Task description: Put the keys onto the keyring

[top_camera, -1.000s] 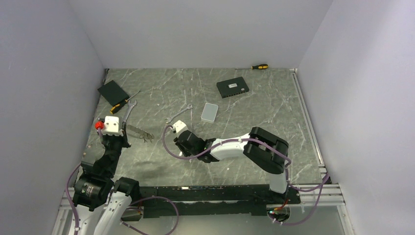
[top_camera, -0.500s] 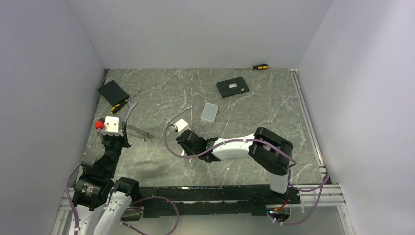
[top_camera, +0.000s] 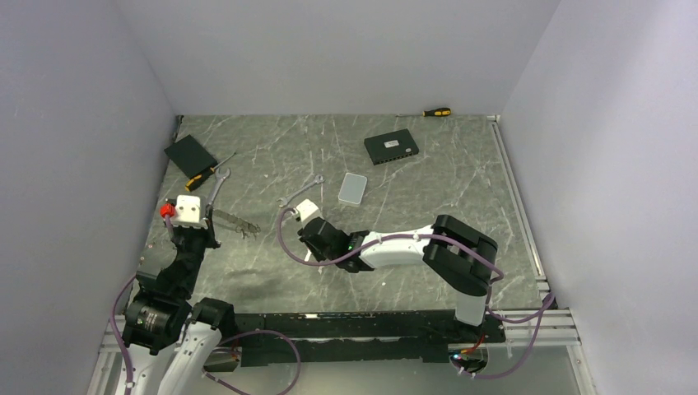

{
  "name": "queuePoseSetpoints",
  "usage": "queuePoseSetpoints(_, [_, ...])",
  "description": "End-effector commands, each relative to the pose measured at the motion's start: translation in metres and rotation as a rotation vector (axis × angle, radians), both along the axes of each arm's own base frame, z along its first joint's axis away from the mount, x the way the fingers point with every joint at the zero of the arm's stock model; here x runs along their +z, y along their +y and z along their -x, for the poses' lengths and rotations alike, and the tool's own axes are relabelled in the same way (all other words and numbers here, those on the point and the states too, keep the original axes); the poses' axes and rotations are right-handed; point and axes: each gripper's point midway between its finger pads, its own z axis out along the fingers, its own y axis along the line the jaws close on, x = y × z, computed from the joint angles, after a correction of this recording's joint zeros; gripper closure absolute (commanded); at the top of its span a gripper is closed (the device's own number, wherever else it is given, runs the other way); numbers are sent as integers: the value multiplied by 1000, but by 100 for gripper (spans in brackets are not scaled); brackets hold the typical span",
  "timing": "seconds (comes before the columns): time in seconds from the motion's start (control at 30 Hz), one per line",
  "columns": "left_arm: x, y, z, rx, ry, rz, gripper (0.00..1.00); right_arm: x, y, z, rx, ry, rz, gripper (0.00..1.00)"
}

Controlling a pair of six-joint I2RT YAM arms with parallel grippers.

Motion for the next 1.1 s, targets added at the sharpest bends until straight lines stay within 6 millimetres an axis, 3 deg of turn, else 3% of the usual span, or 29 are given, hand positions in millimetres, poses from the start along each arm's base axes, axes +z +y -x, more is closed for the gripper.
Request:
queuePoseSetpoints(0.0, [25,-1,1,-8,-95,20,100,4,2,1,-9,2,-17,74])
queuePoseSetpoints(0.67, [26,-1,1,-11,-97,22,100,-11,3,4,0,26,2,74])
queuePoseSetpoints(0.8, [26,-1,1,-11,-95,21,100,-11,3,3,1,24,4,82])
queuePoseSetpoints(0.93, [26,-2,1,-12,-95,21,100,-10,3,4,8,21,8,100])
queuePoseSetpoints(1.07, [25,-2,0,-12,-93,20,100,-1,-1,2,12,-13,4,100])
